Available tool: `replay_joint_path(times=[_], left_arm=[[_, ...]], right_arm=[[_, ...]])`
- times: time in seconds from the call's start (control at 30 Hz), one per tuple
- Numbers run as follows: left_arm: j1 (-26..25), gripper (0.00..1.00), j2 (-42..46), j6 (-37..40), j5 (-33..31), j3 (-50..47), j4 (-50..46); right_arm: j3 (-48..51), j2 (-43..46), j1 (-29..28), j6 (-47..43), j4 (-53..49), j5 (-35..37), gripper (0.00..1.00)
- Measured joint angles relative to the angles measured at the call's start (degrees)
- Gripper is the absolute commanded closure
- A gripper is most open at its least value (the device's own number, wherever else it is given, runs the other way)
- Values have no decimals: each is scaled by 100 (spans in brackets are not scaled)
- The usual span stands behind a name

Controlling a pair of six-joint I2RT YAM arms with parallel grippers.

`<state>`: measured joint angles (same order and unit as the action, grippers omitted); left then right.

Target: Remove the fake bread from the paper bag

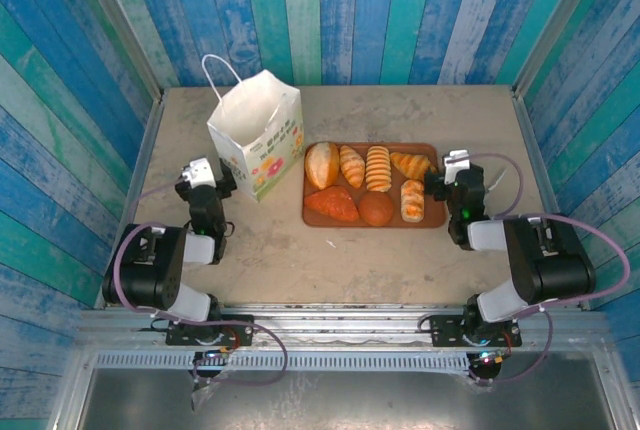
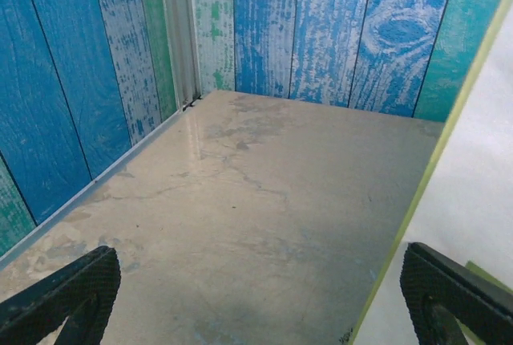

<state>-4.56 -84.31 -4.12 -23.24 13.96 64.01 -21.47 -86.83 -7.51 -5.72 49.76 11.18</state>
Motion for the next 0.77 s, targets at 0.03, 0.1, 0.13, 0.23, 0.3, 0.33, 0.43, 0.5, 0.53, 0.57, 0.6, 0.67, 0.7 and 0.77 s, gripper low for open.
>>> replay_joint_path(times=[0.03,0.1,0.13,0.23,0.3,0.33,0.43,0.5,0.53,0.57,0.6,0.67,0.7,0.77], left_arm=[[9,6,0,-17,4,9,-17],[13,6,-2,-20,59,9,-57],[22,6,-9,-11,144,9,-72],[22,6,-15,11,289,13,-120],[24,6,-15,28,352,13,-142],[22,6,-15,37,378,13,-155],[22,6,-15,50,413,13,-173],[22,6,-15,52,433,13,-190],[24,6,-15,52,435,13,-195],[24,6,-15,52,435,13,-195],[24,6,-15,52,437,13,-195],[22,6,-15,52,439,13,-195],[22,6,-15,55,439,13,-195],[24,6,-15,55,452,13,-195]], right_arm=[[-22,0,9,28,0,22,0],[-28,0,13,61,0,50,0],[-28,0,13,79,-9,59,0],[-28,0,13,111,-22,61,0],[-28,0,15,127,-31,61,0],[-28,0,15,133,-35,61,0],[-26,0,15,142,-42,61,0],[-26,0,15,144,-42,61,0],[-28,0,15,144,-42,61,0],[-28,0,15,144,-42,61,0],[-26,0,15,144,-42,61,0],[-28,0,15,146,-44,61,0],[-28,0,15,146,-44,61,0],[-28,0,15,149,-42,61,0]])
